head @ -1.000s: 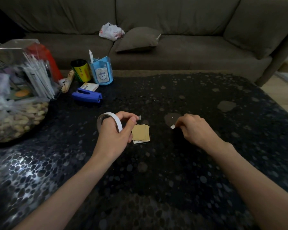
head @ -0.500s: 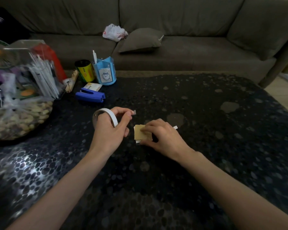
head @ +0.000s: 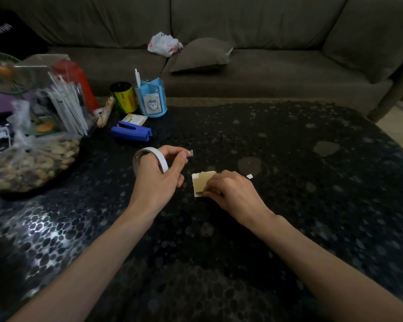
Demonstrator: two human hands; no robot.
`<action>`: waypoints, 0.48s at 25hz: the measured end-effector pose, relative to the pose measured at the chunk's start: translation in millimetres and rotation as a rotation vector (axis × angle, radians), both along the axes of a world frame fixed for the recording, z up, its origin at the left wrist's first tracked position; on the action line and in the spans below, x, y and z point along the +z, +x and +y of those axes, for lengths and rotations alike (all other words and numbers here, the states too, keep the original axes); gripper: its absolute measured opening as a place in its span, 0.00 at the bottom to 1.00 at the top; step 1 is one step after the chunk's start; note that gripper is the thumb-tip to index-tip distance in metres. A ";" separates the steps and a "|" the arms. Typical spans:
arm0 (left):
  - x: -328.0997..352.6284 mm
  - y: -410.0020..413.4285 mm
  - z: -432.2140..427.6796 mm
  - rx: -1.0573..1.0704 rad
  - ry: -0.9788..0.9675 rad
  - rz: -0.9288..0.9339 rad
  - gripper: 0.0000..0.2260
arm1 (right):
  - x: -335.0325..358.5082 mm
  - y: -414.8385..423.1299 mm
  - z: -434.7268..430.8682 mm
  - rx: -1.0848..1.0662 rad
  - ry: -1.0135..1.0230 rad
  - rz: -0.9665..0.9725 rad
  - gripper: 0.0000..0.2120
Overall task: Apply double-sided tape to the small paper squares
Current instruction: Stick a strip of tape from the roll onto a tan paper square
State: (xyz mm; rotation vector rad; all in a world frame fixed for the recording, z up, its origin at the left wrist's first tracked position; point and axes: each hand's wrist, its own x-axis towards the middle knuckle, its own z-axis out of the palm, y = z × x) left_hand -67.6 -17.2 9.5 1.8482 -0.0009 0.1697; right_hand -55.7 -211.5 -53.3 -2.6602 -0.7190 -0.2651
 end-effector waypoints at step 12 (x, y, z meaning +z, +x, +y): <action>1.5 -12.0 3.5 -0.087 0.080 0.099 0.06 | 20.5 -29.1 -26.5 0.204 -0.104 0.264 0.07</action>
